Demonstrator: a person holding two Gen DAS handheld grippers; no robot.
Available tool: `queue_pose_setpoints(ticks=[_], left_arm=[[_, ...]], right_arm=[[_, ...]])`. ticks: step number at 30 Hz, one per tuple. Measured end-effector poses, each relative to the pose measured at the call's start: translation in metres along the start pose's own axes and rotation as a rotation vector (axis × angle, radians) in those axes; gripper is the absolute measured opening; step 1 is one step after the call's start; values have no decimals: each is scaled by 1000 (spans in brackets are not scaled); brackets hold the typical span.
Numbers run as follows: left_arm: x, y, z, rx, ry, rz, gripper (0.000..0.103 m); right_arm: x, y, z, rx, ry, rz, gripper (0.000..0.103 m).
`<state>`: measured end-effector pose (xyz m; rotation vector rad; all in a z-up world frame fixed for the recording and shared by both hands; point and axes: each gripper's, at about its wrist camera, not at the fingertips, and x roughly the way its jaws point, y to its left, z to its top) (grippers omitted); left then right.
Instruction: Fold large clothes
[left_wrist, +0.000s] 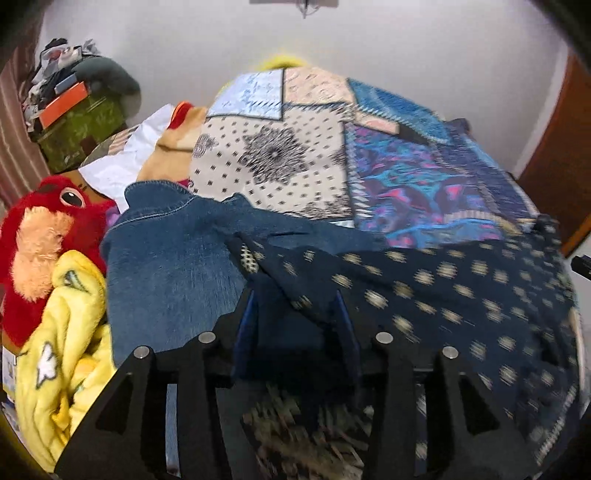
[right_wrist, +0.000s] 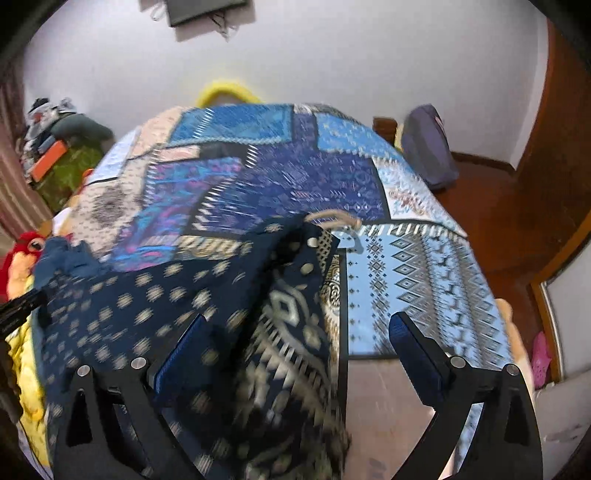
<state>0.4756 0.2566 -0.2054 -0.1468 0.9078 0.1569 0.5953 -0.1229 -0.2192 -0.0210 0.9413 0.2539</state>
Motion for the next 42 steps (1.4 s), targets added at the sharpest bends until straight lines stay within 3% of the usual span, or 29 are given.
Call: queue_pose_setpoints(ticks=[2,11,17,22,26,35,39,42], left_arm=[[-25,-6,-2,28,-22,-20,58],[-159,-39,-26,153,-175,-42,75],[-209,-45,-62,193,-210,-15,92],[-222,-34,-101,166,-152,-21,97],[-216,-20,-135,141,-69,-46,97],[-165,-2,-220,63,193,-184,97],[-148,-3,-247,37,273,-229,97],[-136,-4,-264,1,328,-284,97]], right_arm=[[-30,7,-6,-33,-26,10,98],[-175,32,-48,-182,-162,49,98],[-233,38,-84,-208,-191,71,98],[-250,31,-125,-175,-133,136,98],[-247,24,-164,-174,-72,126,98],[-207,-8,-240,-82,117,115,98],[-181,-22,-271,55,261,265,98],[-173,-26,-283,99,284,295,98]])
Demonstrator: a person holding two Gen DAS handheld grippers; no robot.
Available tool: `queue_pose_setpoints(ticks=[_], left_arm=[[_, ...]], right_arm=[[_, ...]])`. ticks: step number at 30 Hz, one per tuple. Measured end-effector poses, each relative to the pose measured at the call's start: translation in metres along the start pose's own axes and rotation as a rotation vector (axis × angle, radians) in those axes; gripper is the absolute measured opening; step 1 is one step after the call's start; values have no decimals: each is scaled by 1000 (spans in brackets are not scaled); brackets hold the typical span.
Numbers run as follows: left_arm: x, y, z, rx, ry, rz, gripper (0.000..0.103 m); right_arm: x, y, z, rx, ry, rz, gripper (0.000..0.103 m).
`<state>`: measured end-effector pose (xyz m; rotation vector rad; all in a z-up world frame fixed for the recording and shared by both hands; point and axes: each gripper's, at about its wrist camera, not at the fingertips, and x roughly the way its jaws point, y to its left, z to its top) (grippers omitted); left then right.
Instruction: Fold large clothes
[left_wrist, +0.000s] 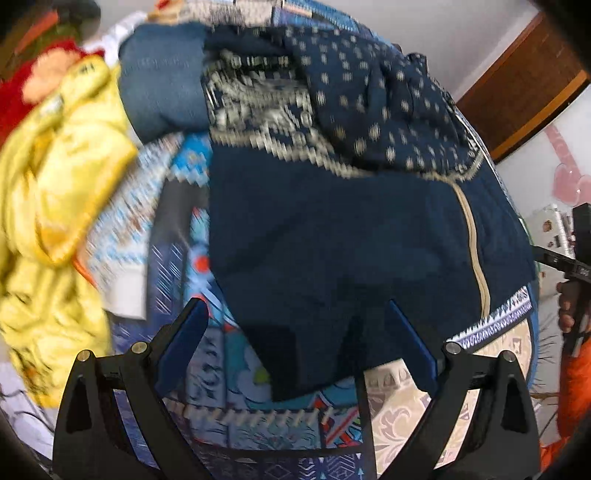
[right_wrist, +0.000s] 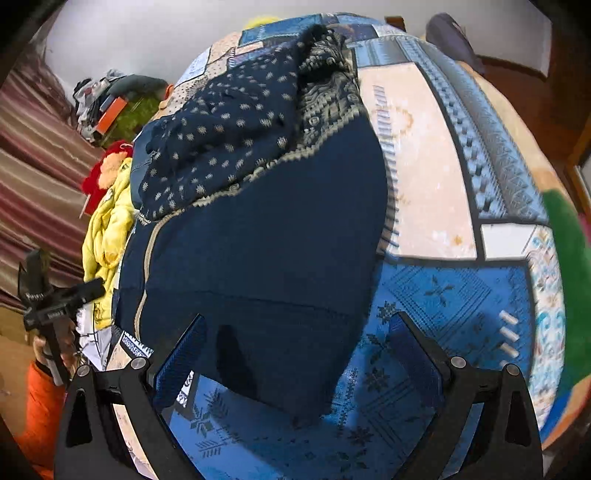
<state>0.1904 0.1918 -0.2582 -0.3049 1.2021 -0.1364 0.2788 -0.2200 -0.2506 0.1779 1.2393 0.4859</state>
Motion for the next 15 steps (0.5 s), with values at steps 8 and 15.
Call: queue_pose_setpoints(ticks=[8,15], left_arm=[[36,17,-26,-120,16,-60,93],[20,10,-21,-139,-45,-128,31]], right_arm=[[10,10,-2,-20,-49,-13,74],[8,10,13,23,-70,84,19]])
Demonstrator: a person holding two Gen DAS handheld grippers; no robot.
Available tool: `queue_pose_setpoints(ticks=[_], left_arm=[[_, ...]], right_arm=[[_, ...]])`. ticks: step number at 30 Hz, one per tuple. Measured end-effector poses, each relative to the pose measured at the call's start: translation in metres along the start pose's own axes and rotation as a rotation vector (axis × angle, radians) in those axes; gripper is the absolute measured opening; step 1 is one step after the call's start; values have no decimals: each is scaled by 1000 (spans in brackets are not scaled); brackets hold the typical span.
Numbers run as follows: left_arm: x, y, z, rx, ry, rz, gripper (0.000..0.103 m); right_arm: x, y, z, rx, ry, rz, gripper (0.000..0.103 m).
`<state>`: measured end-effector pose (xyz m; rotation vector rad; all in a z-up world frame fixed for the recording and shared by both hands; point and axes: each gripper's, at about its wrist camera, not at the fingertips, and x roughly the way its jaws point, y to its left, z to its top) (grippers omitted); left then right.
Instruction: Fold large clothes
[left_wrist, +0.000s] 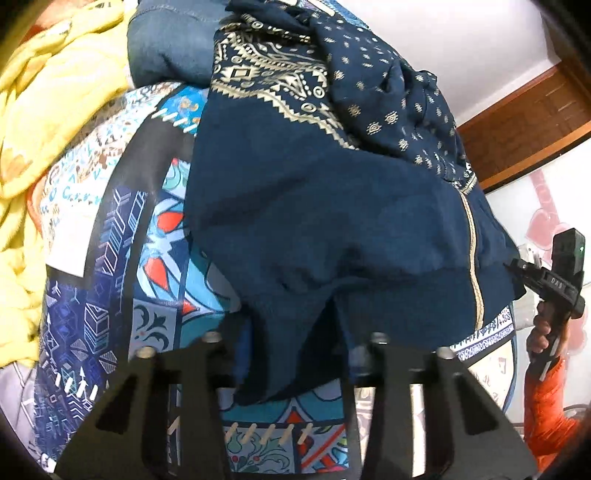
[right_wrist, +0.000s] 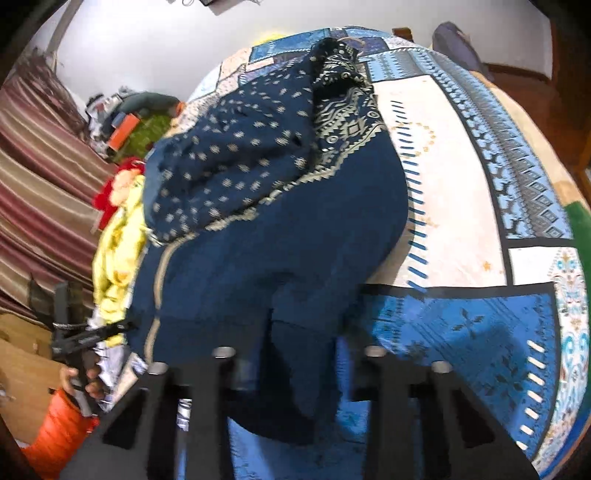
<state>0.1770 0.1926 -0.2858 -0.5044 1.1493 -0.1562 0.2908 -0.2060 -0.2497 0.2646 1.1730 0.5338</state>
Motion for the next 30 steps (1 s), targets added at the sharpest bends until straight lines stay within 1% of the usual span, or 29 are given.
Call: queue_pose_setpoints(ticks=[1,2,5,10,14,18,21,22,25,28,30], left_arm=[[-3,-4,2,16,-9,15,24],[-8,-10,4,38,-22,26,21],[-29,-24,12,89,-79,52,20],[-70,-53,36,166,-203,29,19],[-100,-77,61,217,-309,8,19],[-113,-92,102,237,-390,-13,18],[-108,-98,133,253,-434,5,18],[-104,-98,144,247,-441,14,18],[-90,-92,179,210,-452,26,18],[-75,-80,214,156,-451,41,18],[-64,-73,233,140,-462,70,18]], right_arm=[[0,2,1,-4,-1,9,18],[0,4,2,-16,-3,8,16],[-6,17,5,-74,-30,-10,15],[-27,33,22,-133,-98,12,15],[-44,48,49,-181,-165,17,15],[-50,55,86,-201,-222,15,14],[-46,56,114,-206,-244,-15,13],[-40,56,130,-203,-251,-29,13],[-26,51,165,-178,-257,-34,13],[-5,43,207,-143,-273,-56,13],[11,39,229,-130,-271,-103,13]])
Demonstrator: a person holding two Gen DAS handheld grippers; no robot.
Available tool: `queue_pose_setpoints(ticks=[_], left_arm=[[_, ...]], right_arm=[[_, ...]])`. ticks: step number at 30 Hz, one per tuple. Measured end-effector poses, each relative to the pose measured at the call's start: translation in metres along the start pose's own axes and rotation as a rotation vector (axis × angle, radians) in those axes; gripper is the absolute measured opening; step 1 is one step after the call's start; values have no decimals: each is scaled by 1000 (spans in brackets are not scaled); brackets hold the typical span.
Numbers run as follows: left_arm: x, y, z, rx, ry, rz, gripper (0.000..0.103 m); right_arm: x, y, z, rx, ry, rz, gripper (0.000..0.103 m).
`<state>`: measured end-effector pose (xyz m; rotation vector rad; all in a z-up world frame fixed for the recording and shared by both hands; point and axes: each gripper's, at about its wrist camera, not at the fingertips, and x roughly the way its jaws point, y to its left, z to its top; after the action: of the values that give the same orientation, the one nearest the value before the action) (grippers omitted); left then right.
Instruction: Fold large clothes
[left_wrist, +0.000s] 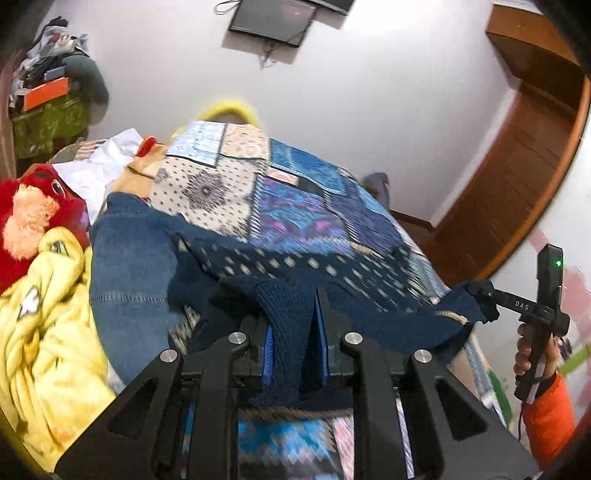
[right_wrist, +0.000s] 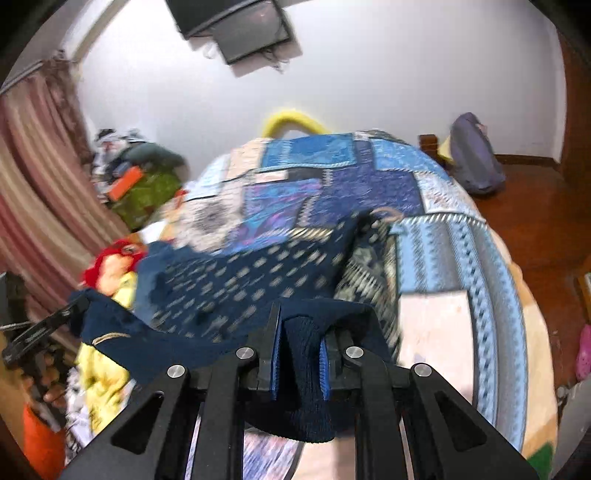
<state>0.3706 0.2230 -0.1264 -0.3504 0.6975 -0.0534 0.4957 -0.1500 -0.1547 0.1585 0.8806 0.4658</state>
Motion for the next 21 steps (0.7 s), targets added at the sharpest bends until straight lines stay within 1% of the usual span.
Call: queue_pose_setpoints(ticks=[2,5,6,7,10,11,12,13,14,15,16,17,18,20,21], left_arm=[[25,11,9,-14,9,36,18],[69,28,14,-62,47,67,18],[84,33,14,-69,60,91,18],[101,40,12,-73,82,121,18],[143,61,1,-120,174,163,21],[152,66,-5,-118,194,170,25],[158,68,-10,-98,199,179,27],[160,68,-12,-78,203,183,27],[159,66,-13,-51,202,194,27],[157,62,-13,-23,206,213,27],[155,59,-11,-5,215,226,28],[152,56,-8,8,222,235,28],[145,51,-5,22,224,235,28],[130,44,4,41,220,241,35],[120,40,8,51,205,241,36]], right_arm=[[34,-4,16,-8,26,-54,13],[79,-12,30,9,72,-85,13],[93,-13,34,15,81,-97,13],[100,-15,35,23,85,-100,13],[122,-30,39,93,90,-88,13],[124,-34,40,103,88,-86,14],[125,-38,41,105,82,-93,13],[124,-41,43,93,73,-125,13],[120,-43,45,79,56,-173,14],[110,-43,48,45,5,-281,14],[98,-44,51,11,-38,-351,14],[89,-45,53,-7,-60,-365,14],[79,-46,55,-16,-70,-353,14],[58,-46,57,-48,-57,-278,14],[50,-42,55,-71,-64,-271,14]])
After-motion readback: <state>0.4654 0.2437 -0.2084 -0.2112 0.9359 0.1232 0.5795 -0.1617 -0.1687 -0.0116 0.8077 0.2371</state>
